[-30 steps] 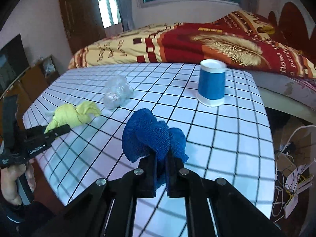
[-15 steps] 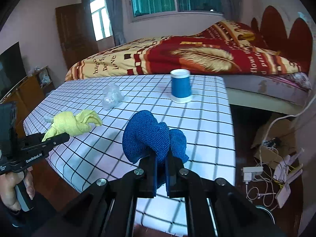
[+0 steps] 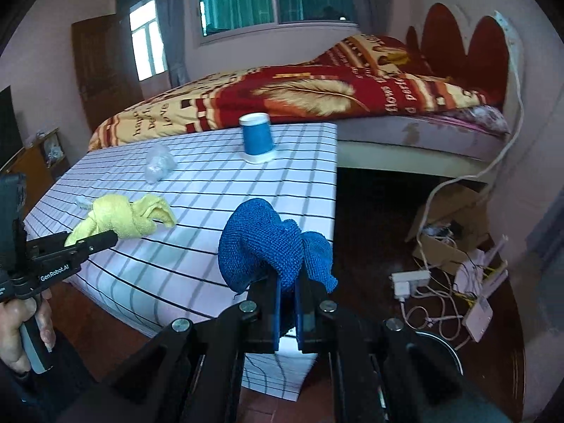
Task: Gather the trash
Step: 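Lift the yellow and blue cloths and carry them toward the bin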
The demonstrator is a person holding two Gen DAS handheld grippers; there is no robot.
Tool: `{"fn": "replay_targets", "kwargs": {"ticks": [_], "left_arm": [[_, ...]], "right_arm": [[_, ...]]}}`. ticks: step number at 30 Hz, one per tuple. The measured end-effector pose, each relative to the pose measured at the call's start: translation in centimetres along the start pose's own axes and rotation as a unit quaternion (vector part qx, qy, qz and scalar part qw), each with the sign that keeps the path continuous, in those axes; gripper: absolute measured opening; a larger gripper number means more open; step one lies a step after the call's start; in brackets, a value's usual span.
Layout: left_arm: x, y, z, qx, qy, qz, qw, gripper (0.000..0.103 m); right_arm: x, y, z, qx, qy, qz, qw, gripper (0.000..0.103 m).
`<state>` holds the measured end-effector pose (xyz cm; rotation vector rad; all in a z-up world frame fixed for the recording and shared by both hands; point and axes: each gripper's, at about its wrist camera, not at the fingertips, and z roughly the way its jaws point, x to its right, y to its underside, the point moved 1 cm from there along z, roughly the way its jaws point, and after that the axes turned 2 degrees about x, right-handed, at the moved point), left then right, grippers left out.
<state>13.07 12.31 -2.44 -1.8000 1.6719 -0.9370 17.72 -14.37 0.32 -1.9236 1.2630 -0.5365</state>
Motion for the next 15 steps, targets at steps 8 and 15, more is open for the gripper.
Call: {"fn": "replay_targets", "kwargs": {"ticks": [8, 15], "left_arm": [[3.3, 0.0, 0.7, 0.001, 0.020, 0.029, 0.9994, 0.007], [3.0, 0.6, 4.5, -0.023, 0.038, 0.041, 0.9982, 0.000]], "right_arm": [[2.6, 1.3, -1.2, -0.002, 0.021, 0.018, 1.000, 0.006], [4.2, 2.4, -0.7, -0.015, 0.028, 0.036, 0.999, 0.006]]}}
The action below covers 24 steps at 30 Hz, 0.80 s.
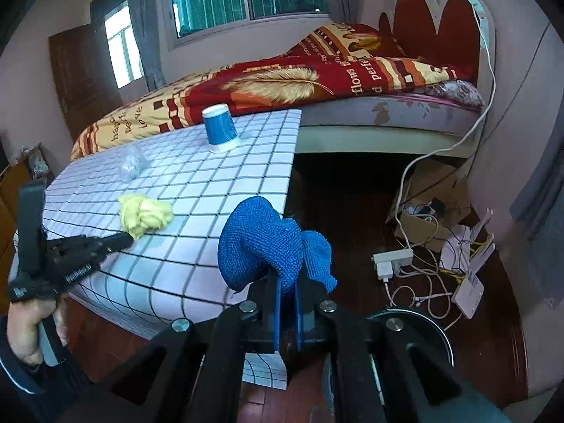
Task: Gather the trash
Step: 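Lift the yellow and blue cloths and carry them toward the bin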
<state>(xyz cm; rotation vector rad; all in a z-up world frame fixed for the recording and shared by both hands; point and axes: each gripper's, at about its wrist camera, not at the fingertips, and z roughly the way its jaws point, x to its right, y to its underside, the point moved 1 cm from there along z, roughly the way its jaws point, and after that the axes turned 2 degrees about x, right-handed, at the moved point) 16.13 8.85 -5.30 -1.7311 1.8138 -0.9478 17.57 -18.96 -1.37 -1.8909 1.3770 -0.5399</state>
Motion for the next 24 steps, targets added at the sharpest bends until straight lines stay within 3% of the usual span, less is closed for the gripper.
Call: {"fn": "replay_targets", "kwargs": {"ticks": [2, 3, 4, 5, 6, 7, 11, 12, 13, 14, 16, 24], "left_arm": [[0.1, -0.3, -1.0, 0.032, -0.016, -0.006, 0.9994, 0.000], [0.0, -0.5, -1.3, 0.036, -0.031, -0.013, 0.9988, 0.007], [0.0, -0.7, -1.3, 0.038, -0.042, -0.014, 0.9983, 0.036], [0.0, -1.0, -1.4, 0.041, -0.044, -0.010, 0.9981, 0.058], [0.2, -1.3, -1.2, 0.046, -0.050, -0.001, 0.9977, 0.097], [0.3, -1.6, -1.0, 0.050, -0.060, 0.006, 0.9969, 0.102], [0.5, -2.5, 1.4, 0.036, -0.055, 0.024, 0.9975, 0.100], [0.2, -2.7, 2.5, 0.027, -0.055, 0.024, 0.9978, 0.085], [-0.2, -2.9, 3.3, 0.016, -0.047, 0.016, 0.9986, 0.049], [-0.7, -2.9, 4.1, 0.004, -0.045, 0.002, 0.9990, 0.039], [-1.2, -3.0, 4.0, 0.011, -0.042, -0.012, 0.9990, 0.033], [-0.2, -2.9, 0.4, 0.044, -0.031, -0.011, 0.9985, 0.033]], "right_arm": [[0.5, 0.1, 0.2, -0.004, 0.004, 0.006, 1.000, 0.006], [0.6, 0.0, 0.1, -0.003, 0.005, 0.010, 1.000, 0.006], [0.8, -0.1, 0.1, 0.000, 0.004, 0.015, 1.000, 0.006], [0.9, -0.3, 0.2, 0.001, 0.003, 0.018, 1.000, 0.006], [1.0, -0.4, 0.2, 0.002, 0.003, 0.020, 1.000, 0.006], [1.0, -0.5, 0.4, 0.002, 0.003, 0.021, 1.000, 0.006], [1.3, -0.2, 1.4, -0.008, 0.003, 0.027, 1.000, 0.006], [1.5, -0.1, 1.8, -0.012, 0.004, 0.028, 1.000, 0.006], [1.5, 0.0, 1.9, -0.014, 0.005, 0.028, 0.999, 0.006], [1.7, 0.0, 2.1, -0.016, 0.006, 0.030, 0.999, 0.006], [2.0, 0.0, 2.2, -0.016, 0.007, 0.033, 0.999, 0.006], [2.4, -0.4, 1.4, -0.001, 0.015, 0.036, 0.999, 0.006]]}}
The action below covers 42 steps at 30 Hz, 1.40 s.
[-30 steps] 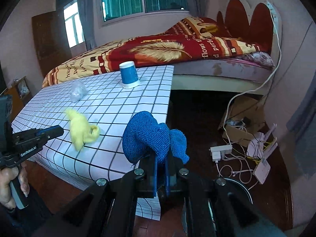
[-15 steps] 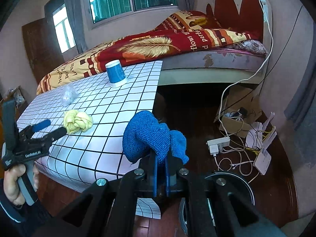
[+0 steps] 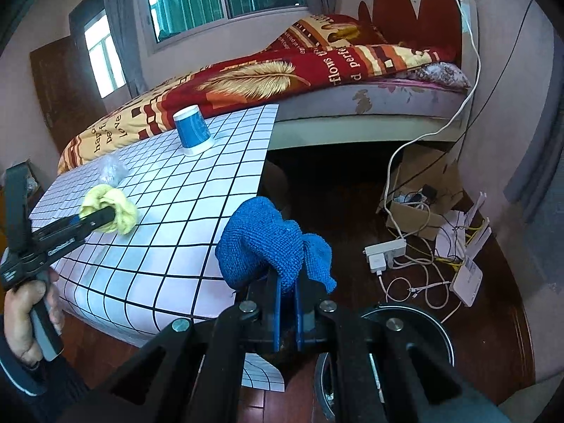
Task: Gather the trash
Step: 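Lift the yellow and blue cloths and carry them toward the bin, then carry the yellow cloth in the left tool while the right tool carries the blue cloth over the bin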
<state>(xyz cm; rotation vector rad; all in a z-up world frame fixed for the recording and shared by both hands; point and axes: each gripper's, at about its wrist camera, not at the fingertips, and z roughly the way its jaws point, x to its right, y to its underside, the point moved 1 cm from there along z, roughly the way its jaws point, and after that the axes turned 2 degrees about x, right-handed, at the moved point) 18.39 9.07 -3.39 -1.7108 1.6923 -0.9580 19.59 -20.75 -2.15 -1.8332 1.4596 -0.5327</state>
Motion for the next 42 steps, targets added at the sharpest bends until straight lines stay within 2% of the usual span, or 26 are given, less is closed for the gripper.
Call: {"fn": "replay_targets", "kwargs": {"ticks": [8, 23, 42], "left_arm": [[3.0, -0.6, -1.9, 0.009, 0.027, 0.014, 0.9995, 0.033], [10.8, -0.4, -2.3, 0.007, 0.091, 0.065, 0.9937, 0.033], [21.9, 3.1, -0.1, -0.039, 0.171, 0.130, 0.9759, 0.033]], "right_arm": [[0.4, -0.2, -2.6, 0.027, 0.017, -0.008, 0.999, 0.006], [5.6, 2.2, -6.0, 0.031, 0.063, 0.025, 0.997, 0.006], [12.9, 6.7, -7.8, 0.002, 0.111, 0.068, 0.991, 0.006]]}}
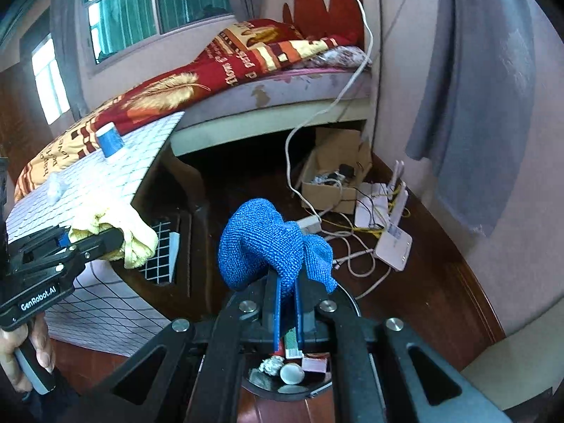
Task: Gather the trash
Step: 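Carry the yellow cloth in the left tool while the right tool carries the blue cloth over the bin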
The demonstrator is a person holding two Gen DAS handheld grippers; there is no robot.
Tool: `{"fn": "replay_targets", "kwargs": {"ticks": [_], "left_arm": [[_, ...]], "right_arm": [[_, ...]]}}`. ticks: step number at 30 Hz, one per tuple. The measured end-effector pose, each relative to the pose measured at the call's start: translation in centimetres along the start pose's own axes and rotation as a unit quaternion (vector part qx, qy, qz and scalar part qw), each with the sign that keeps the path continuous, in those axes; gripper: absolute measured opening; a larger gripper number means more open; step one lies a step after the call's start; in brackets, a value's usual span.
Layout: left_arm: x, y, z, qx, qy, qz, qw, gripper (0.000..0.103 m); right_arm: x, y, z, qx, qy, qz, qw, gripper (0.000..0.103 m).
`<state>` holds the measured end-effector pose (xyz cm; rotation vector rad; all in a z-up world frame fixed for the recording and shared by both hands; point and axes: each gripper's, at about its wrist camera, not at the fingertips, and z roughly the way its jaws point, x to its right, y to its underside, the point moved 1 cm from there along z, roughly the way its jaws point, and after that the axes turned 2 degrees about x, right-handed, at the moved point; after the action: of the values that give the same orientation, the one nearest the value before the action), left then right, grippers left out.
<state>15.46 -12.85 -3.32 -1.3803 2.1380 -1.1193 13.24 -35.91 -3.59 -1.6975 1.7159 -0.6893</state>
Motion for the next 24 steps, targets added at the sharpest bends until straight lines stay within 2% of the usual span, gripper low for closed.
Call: {"fn": "replay_targets", "kwargs": {"ticks": [12, 24], "left_arm": [[3.4, 3.4, 5.9, -0.081, 0.036, 0.016, 0.9960, 0.033], [4.0, 7.4, 11.6, -0.171, 0.053, 0.017, 0.9837, 0.033]], "right_arm": [[2.9, 3.7, 3.2, -0.067, 0.006, 0.005, 0.998, 0.006], [2.2, 8.2, 8.6, -0.162, -0.008, -0.040, 0.986, 0.007]]}}
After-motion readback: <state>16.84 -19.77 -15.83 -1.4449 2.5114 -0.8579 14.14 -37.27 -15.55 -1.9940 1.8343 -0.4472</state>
